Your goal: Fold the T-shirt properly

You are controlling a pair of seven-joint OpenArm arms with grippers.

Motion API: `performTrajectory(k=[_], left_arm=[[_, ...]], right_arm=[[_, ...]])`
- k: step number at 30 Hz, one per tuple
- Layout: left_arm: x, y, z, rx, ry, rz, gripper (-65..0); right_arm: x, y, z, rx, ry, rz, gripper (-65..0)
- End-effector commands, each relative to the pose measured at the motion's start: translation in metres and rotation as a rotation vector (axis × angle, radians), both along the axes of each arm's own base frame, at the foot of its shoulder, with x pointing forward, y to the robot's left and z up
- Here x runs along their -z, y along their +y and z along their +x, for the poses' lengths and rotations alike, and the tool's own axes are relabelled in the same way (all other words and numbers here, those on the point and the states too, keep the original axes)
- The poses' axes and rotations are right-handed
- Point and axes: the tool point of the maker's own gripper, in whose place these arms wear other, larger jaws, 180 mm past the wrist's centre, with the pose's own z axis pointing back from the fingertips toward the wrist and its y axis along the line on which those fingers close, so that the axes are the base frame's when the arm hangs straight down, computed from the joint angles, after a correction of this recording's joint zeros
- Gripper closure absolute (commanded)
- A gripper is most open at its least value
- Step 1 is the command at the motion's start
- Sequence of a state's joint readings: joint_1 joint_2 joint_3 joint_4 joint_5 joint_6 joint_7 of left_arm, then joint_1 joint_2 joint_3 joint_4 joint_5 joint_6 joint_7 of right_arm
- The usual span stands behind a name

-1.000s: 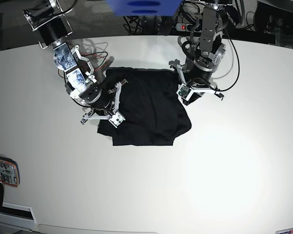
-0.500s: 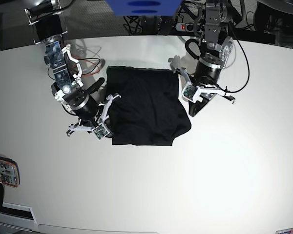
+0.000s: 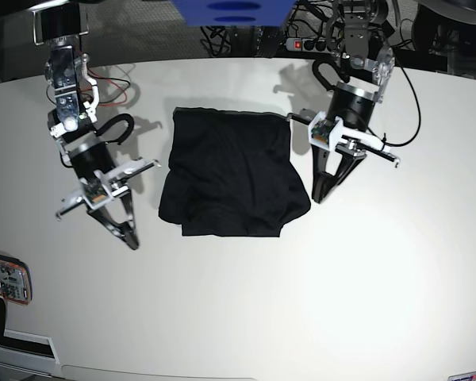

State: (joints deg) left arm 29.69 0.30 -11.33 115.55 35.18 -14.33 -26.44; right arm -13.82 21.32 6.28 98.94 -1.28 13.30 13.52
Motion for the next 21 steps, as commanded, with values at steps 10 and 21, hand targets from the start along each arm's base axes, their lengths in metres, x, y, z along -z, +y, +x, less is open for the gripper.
performTrajectory(k=[10, 21], left_arm=[[-0.040, 0.008, -0.022, 0.080, -0.269, -0.283, 0.0], [-0.031, 0.009, -0.083, 0.135, -0.277, -0.326, 0.0]], right_arm=[[-0.047, -0.049, -0.041, 0.044, -0.309, 0.098, 0.0], [-0.038, -0.102, -0.097, 0.129, -0.408, 0.113, 0.0]])
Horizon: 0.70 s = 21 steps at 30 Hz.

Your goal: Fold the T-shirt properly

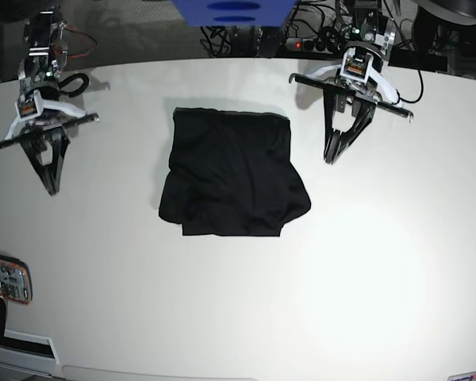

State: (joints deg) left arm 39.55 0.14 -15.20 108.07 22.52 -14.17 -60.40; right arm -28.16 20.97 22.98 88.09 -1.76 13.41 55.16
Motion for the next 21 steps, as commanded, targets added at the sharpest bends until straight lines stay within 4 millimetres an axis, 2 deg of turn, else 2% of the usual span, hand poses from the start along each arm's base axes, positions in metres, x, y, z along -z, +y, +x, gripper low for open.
performTrajectory(k=[1, 4, 9, 15, 18, 21], left_arm=[[0.000, 0.008, -0.011, -0.022, 0.010, 0.002, 0.0], [0.008, 0.020, -0.020, -0.020, 0.054, 0.055, 0.0], [0.029, 0.025, -0.035, 0.011, 0.147, 0.083, 0.0], [0.072, 0.035, -0.061, 0.011, 0.318, 0.085, 0.0], [0.096, 0.039, -0.085, 0.013, 0.427, 0.086, 0.0], [0.118, 0.045, -0.098, 0.003, 0.504, 0.079, 0.0]], right_arm=[[-0.009, -0.004, -0.008, -0.008, -0.043, 0.003, 0.0], [0.001, -0.008, -0.028, -0.011, -0.029, 0.018, 0.0], [0.020, -0.024, -0.057, 0.026, 0.044, 0.014, 0.0], [0.041, -0.038, -0.083, 0.072, 0.158, -0.003, 0.0], [0.062, -0.049, -0.104, 0.107, 0.259, -0.006, 0.0], [0.077, -0.056, -0.121, 0.130, 0.335, -0.007, 0.0]])
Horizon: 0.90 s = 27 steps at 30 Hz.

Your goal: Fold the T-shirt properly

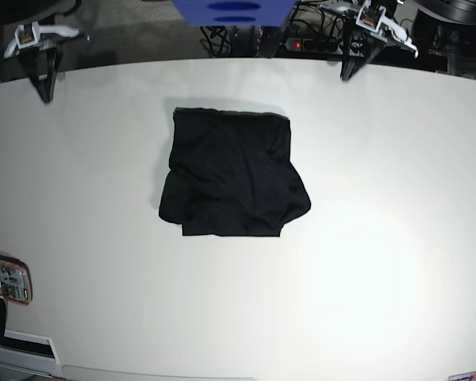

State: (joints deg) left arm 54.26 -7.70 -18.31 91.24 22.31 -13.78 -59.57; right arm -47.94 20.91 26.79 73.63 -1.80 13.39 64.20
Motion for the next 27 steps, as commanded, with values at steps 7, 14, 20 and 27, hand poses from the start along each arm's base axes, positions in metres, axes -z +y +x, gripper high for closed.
performTrajectory(k=[7, 14, 20, 27], left_arm=[[0.044, -0.005, -0.048, 0.009, 0.180, -0.065, 0.0], [0.113, -0.003, -0.091, 0.017, 0.405, -0.073, 0.0], [0.175, -0.003, -0.102, 0.054, 0.558, -0.036, 0.0], [0.223, -0.015, -0.120, 0.117, 0.718, -0.006, 0.0]], right_arm=[[0.020, -0.020, -0.042, 0.050, 0.127, -0.009, 0.0], [0.071, -0.036, -0.092, 0.137, 0.339, 0.009, 0.0], [0.125, -0.050, -0.171, 0.247, 0.624, 0.025, 0.0], [0.181, -0.023, -0.114, 0.192, 0.628, 0.095, 0.0]])
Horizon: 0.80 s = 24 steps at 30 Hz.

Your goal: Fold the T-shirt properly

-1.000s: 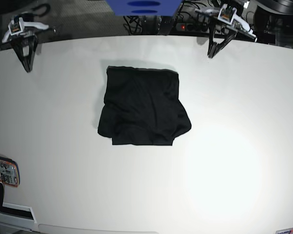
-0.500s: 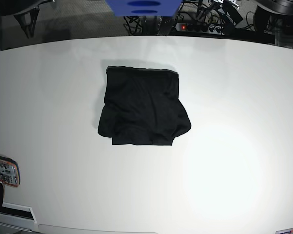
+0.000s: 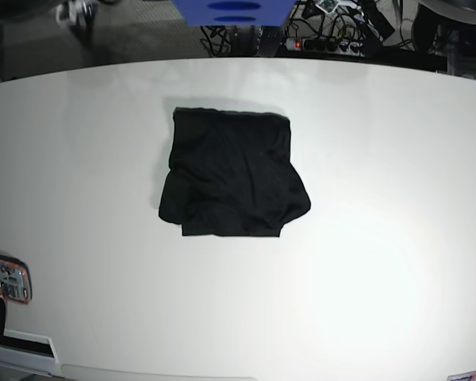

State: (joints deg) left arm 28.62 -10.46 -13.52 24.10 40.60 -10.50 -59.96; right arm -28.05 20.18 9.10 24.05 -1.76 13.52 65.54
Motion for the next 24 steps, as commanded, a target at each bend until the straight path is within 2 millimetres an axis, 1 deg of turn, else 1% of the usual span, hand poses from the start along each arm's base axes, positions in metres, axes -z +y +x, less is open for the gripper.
performTrajectory(k=[1, 4, 5, 7, 8, 11, 14, 18, 24], left_arm=[[0.000, 0.007, 0.002, 0.015, -0.016, 0.016, 0.0], [0.009, 0.010, -0.002, 0.085, -0.008, 0.065, 0.0], [0.011, 0.009, -0.003, 0.105, -0.006, 0.074, 0.0], [0.013, 0.007, 0.003, 0.144, -0.022, 0.089, 0.0], [0.015, 0.007, 0.005, 0.157, -0.025, 0.095, 0.0], [0.019, 0.008, 0.000, 0.187, 0.006, 0.119, 0.0], [0.022, 0.009, 0.006, 0.191, 0.002, 0.127, 0.0], [0.028, 0.012, 0.004, 0.196, 0.040, 0.158, 0.0], [0.031, 0.014, 0.003, 0.196, 0.054, 0.169, 0.0]], right_arm=[[0.002, -0.018, -0.063, 0.018, 0.146, -0.036, 0.0], [0.011, -0.022, -0.093, 0.035, 0.245, -0.041, 0.0], [0.013, -0.024, -0.100, 0.044, 0.267, -0.046, 0.0], [0.014, -0.026, -0.110, 0.054, 0.296, -0.050, 0.0], [0.014, -0.027, -0.111, 0.055, 0.300, -0.051, 0.0], [0.014, -0.027, -0.111, 0.057, 0.298, -0.052, 0.0], [0.014, -0.027, -0.111, 0.059, 0.297, -0.052, 0.0], [0.014, -0.027, -0.111, 0.059, 0.297, -0.052, 0.0], [0.015, -0.028, -0.113, 0.063, 0.307, -0.054, 0.0]])
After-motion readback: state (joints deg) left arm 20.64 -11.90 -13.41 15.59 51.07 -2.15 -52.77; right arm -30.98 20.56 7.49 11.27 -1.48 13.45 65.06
